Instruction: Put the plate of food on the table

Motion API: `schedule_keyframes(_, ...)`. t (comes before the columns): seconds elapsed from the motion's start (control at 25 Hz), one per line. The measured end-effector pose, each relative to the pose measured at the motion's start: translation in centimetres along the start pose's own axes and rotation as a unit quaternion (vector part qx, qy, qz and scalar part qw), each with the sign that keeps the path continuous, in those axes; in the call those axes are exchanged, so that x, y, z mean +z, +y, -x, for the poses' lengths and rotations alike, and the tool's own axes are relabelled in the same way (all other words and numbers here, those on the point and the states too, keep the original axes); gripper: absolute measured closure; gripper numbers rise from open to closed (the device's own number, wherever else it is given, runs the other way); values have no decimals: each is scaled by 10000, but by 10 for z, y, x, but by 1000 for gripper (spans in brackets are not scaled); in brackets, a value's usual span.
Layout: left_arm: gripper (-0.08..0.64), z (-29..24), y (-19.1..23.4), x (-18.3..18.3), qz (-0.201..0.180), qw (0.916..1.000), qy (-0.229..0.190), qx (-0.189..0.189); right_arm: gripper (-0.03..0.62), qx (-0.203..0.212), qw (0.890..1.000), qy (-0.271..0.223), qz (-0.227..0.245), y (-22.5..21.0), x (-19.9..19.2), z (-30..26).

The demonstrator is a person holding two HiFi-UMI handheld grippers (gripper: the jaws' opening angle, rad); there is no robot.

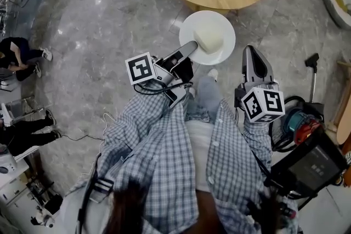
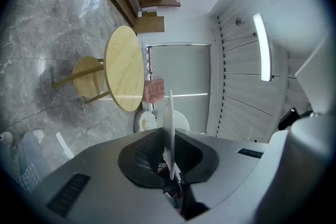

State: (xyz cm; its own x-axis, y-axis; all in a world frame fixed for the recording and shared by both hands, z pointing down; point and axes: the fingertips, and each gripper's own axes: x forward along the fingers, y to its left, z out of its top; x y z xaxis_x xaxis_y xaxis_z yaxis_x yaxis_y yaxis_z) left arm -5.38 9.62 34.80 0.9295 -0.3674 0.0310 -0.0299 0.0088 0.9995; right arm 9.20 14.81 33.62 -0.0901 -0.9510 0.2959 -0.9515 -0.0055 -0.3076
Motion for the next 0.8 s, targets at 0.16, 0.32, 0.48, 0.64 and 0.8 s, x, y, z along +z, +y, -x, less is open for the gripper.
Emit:
schedule_keyframes(0.16,535,32,12,-35,18,10000,-68,-26,584,40,10000,58,-14,9,-31,34)
schedule_keyframes(0.32,535,35,15,-35,39,9999,-128,26,584,76,9999,54,-105,9,-33,32)
schedule_keyframes(0.48,535,36,17,-33,-2,9997,-258,39,584,192,9997,59,-127,4,-36,25)
schedule_keyframes(0.64,535,38,12,-29,-78,9992,-398,25,584,271,9996,20,-119,1,-31,22)
schedule_keyframes(0.8,535,39,7,-26,-145,9983,-568,5,584,401,9992,30,-81,3,-26,20)
